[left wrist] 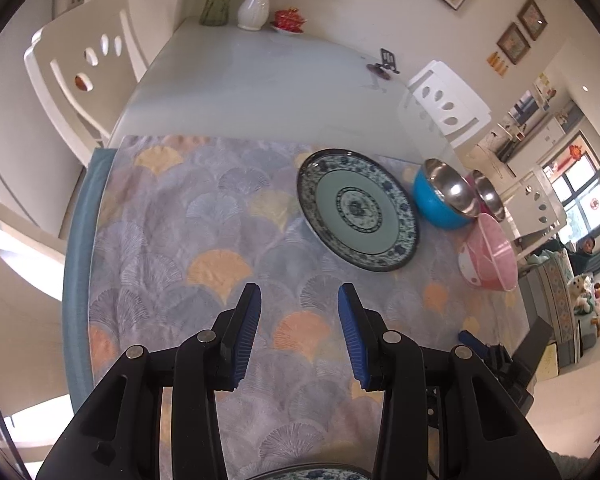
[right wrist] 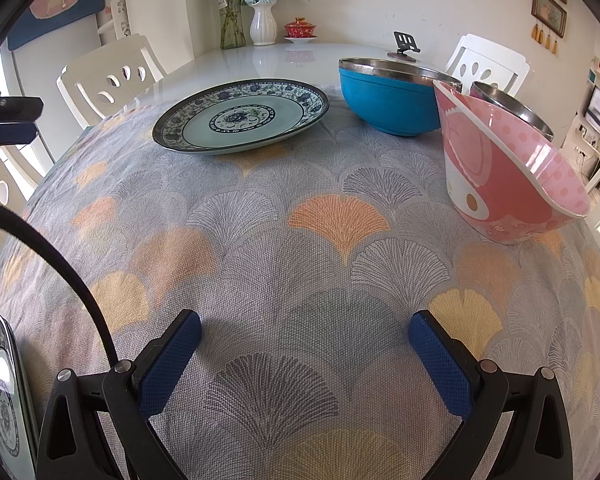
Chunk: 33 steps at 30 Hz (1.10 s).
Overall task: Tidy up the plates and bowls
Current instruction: 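Grasp the third blue-and-white plate rim with the right gripper while left brings the stack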
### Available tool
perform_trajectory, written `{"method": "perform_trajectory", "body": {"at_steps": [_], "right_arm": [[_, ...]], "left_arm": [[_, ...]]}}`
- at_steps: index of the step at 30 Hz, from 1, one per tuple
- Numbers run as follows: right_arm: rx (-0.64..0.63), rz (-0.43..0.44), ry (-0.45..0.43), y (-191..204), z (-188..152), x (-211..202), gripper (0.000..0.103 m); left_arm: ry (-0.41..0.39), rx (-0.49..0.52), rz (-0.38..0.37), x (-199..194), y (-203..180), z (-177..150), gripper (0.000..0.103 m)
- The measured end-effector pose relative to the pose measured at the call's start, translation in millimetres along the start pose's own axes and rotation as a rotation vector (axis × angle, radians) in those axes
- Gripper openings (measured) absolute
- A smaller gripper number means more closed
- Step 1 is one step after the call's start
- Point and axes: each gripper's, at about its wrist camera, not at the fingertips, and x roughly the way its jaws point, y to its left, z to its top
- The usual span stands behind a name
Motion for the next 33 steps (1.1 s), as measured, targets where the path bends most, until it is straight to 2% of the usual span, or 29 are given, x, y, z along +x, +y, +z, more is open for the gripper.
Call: {"method": "perform_trajectory", "body": {"at_steps": [12,14,15,18,19,20,21,23,26,29,30,33], "right_arm": [[0.012,0.001,0.013,1.0,-2.6,-1.3,0.103],[0.021,0.021,0.079,-1.5,4.8,0.3,0.103],[0.021,0.026,0.135,-2.4,11.7,3.2,0.103],[0.077,0.006,0.326,-2.9,35.6,18.7,0.103],[0.09,-0.013,0.414,-1.8,45.1,28.8,0.103],[0.091,-0.014,0.462,-0.2,53.9,34.6,0.103],[0.111,0.018,0.447,-0.6,61.4,34.2,0.103],[0.155,0.106,0.373,-1.0,80.7,30.1,0.103],[0.195,0.179,0.339,0.3,108.2,35.8,0.103],[0.313,0.267,0.302,-9.8,130.4,49.2,0.103],[0.347,0.267,0.3,-13.3,135.4,55.6,0.103],[0.4,0.185,0.315,-19.7,141.5,74.4,0.103]], "left_arm": [[0.026,-0.034,-0.016,17.7,13.2,15.6,0.037],[0.053,-0.011,-0.003,24.7,10.6,22.5,0.037],[0.078,0.021,0.014,29.0,6.7,27.8,0.037],[0.087,0.099,0.044,33.6,-4.3,41.8,0.038],[0.087,0.117,0.046,35.9,-7.8,48.2,0.04],[0.092,0.124,0.033,39.9,-10.2,56.0,0.047],[0.096,0.118,0.011,44.4,-10.9,62.9,0.053],[0.099,0.111,-0.042,56.5,-10.2,75.9,0.059],[0.128,0.12,-0.03,83.6,-10.0,92.5,0.059],[0.148,0.136,-0.06,104.1,-11.7,105.3,0.058],[0.155,0.147,-0.062,111.2,-13.1,109.1,0.057],[0.163,0.168,-0.063,128.3,-14.8,113.9,0.056]]}}
